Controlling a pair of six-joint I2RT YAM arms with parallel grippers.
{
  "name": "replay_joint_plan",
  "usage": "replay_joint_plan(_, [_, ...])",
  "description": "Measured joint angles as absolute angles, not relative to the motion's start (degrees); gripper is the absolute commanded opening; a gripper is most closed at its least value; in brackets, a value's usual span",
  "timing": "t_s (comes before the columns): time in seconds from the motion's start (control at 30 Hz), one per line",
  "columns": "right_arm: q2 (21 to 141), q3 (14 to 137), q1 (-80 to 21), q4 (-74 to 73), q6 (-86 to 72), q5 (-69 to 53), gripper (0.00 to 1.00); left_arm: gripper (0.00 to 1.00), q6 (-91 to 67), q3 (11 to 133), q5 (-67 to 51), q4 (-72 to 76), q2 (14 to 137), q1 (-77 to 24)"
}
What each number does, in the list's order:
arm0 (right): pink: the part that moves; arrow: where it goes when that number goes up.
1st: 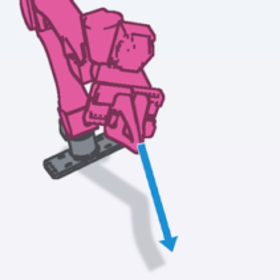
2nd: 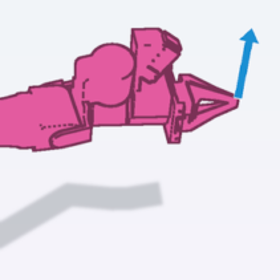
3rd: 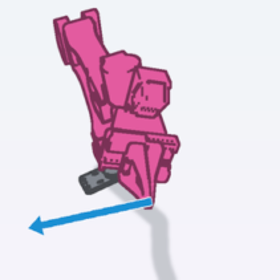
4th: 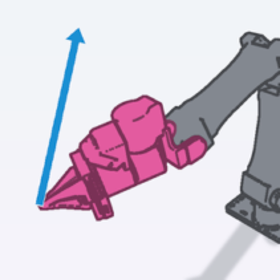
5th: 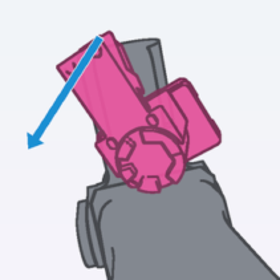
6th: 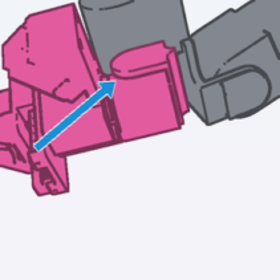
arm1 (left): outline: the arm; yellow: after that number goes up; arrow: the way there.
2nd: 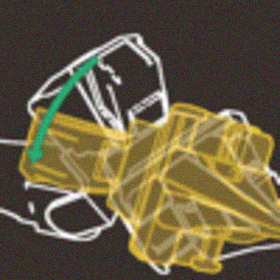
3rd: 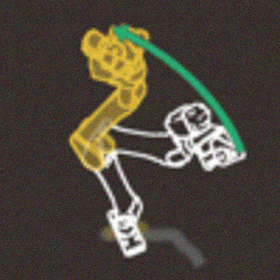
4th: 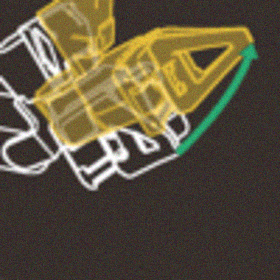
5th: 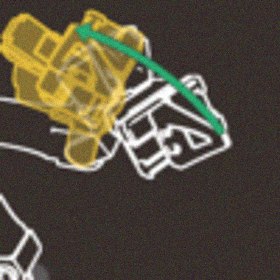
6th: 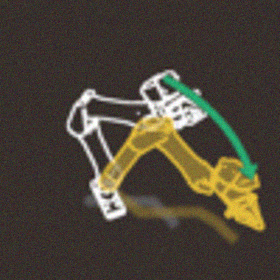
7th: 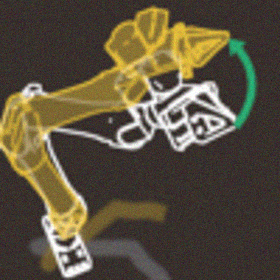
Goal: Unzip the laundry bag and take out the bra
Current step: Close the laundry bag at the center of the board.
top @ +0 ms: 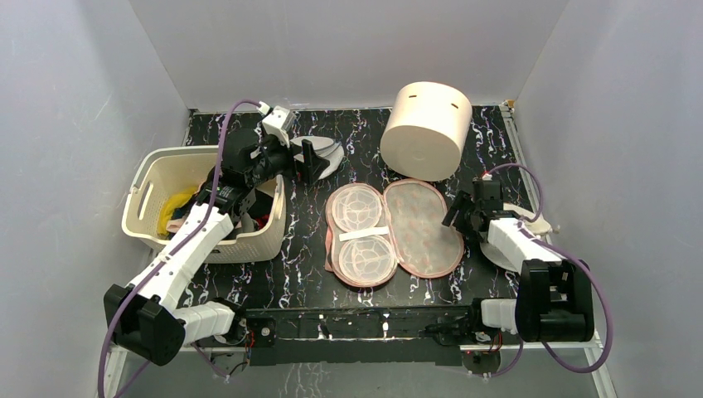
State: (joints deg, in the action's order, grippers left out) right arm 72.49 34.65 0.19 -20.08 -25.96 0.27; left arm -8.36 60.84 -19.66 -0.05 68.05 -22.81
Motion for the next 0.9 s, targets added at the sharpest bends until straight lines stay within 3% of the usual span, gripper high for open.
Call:
replay_joint_plan(0.23, [75.24, 33.69, 4.67, -16.40, -24.56, -7.75, 0.39, 0.98, -7.94, 60.01, -19.05, 0.40, 68.03, -22.90])
replay_joint_plan(0.37, [74.54, 33.04, 5.04, -14.66, -23.81, -11.18, 0.14, 0.98, -7.79, 59.40, -18.52, 0.43, 67.99, -22.90])
replay_joint_plan(0.47, [72.12, 32.75, 4.99, -14.74, -23.68, -13.23, 0.12, 0.98, -7.70, 59.11, -18.35, 0.47, 67.94, -22.90])
replay_joint_plan(0.6, [65.17, 32.75, 4.99, -15.20, -24.08, -17.10, 0.00, 0.98, -7.84, 59.02, -18.26, 0.84, 67.92, -22.92])
replay_joint_plan(0.9, [57.04, 37.50, 3.11, -20.34, -23.88, -24.18, 0.00, 0.98, -8.40, 59.02, -18.33, 1.26, 67.92, -23.00])
